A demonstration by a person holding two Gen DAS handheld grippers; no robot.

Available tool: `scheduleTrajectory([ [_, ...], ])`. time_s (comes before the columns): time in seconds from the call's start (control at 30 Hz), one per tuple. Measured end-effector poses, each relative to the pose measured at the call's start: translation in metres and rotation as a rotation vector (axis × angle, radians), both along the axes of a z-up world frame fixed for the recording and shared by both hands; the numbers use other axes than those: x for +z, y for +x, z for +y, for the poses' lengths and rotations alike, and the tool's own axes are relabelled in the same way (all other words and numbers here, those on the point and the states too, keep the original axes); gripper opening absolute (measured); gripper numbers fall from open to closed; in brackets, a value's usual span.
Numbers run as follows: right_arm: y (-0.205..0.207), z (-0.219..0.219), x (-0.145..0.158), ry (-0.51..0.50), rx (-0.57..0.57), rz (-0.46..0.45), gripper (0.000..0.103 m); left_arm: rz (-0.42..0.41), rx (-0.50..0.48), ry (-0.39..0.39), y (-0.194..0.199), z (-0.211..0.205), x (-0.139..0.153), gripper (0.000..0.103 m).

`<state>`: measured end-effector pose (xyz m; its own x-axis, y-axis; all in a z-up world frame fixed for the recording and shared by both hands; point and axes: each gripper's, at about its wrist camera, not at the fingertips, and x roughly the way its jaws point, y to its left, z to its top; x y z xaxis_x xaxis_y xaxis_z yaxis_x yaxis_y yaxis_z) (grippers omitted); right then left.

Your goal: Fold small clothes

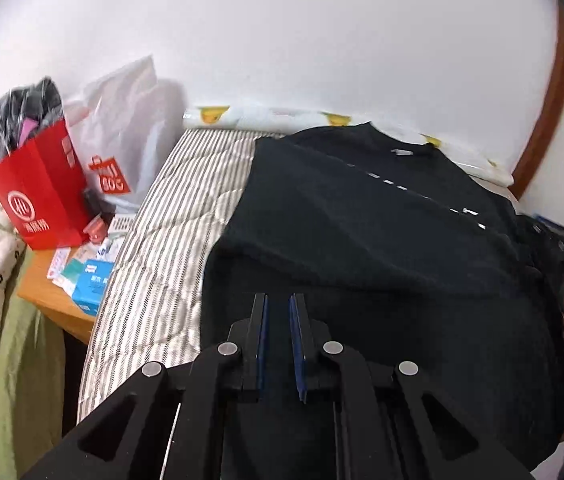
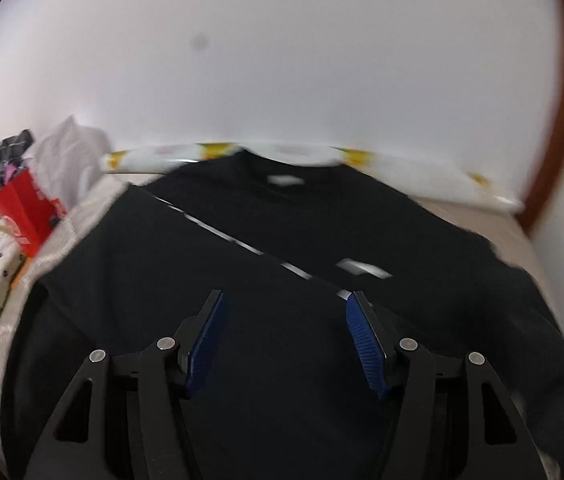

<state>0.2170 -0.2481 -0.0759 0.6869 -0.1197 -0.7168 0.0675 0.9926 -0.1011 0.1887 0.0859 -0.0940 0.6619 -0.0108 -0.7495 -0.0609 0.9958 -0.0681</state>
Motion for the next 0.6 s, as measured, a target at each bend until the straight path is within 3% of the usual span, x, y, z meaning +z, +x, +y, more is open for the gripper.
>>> scheduleTrajectory([
  [0.2,-0.086,-0.086,0.007,-0.043,-0.206,-0.010,0.062,-0.021,-0.004,-0.072,-0.014,-0.020,0.011,0.015],
  [0.3,-0.124,-0.125,0.007,-0.036,-0.306,-0.020,0.065,-0.035,0.000,-0.053,-0.019,-0.030,0.012,0.037],
  [0.37,-0.147,-0.149,0.000,-0.041,-0.369,-0.017,0.067,-0.029,0.000,-0.050,-0.019,-0.036,0.010,0.059],
  [0.6,-0.179,-0.202,-0.034,-0.114,-0.451,0.057,0.070,0.011,0.007,-0.052,-0.017,-0.045,-0.008,0.060],
])
